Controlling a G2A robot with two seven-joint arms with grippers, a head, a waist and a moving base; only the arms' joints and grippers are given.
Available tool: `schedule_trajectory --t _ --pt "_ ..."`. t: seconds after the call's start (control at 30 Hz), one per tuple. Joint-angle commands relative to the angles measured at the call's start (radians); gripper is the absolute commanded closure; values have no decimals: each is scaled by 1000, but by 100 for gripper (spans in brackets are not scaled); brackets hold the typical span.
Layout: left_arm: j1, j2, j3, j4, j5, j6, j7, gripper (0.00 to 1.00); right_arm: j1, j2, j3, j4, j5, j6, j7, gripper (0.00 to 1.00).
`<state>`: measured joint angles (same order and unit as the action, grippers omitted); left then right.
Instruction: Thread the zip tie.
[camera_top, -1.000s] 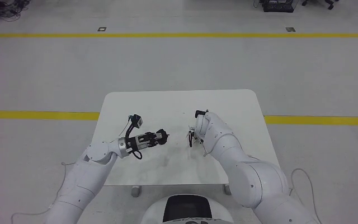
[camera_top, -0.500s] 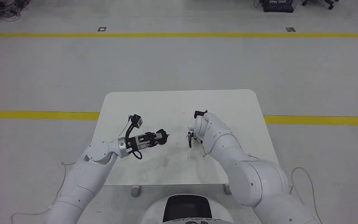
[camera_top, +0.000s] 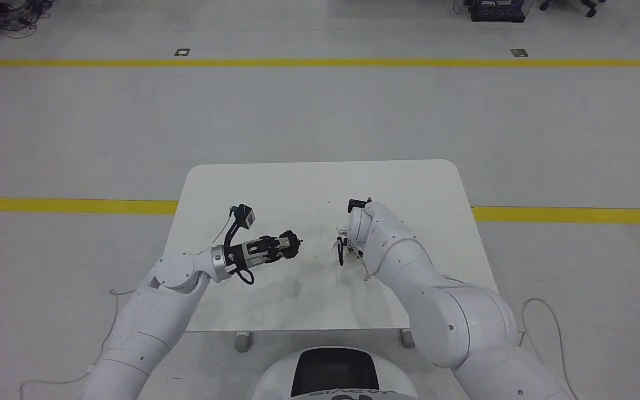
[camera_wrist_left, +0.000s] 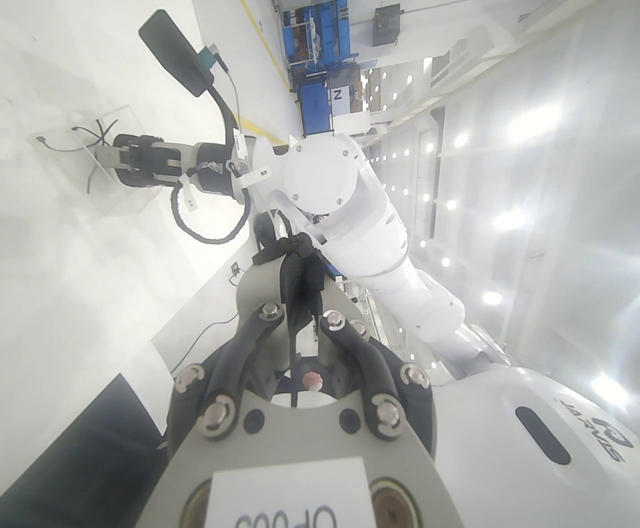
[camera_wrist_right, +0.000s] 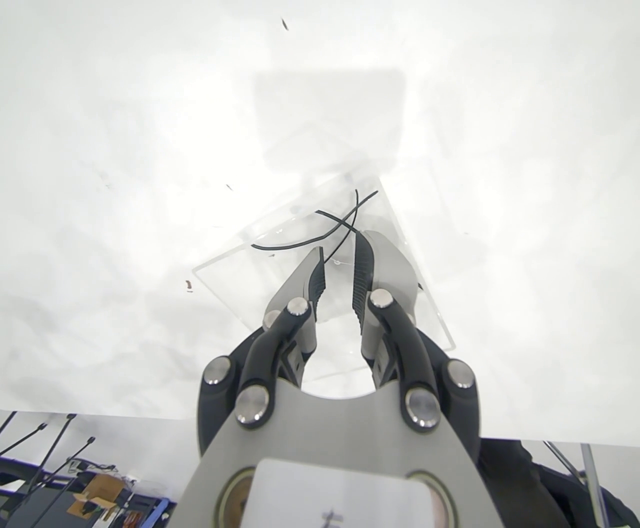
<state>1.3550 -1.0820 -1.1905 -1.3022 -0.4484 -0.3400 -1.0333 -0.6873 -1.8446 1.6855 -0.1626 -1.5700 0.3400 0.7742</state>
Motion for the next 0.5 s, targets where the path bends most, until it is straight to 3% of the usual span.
schedule_trajectory --t 0.0,0.47 --pt "0 0 0 0 0 0 0 100 0 0 0 1 0 0 0 83" --pt "0 0 0 0 0 0 0 100 4 0 -6 5 0 0 -1 87"
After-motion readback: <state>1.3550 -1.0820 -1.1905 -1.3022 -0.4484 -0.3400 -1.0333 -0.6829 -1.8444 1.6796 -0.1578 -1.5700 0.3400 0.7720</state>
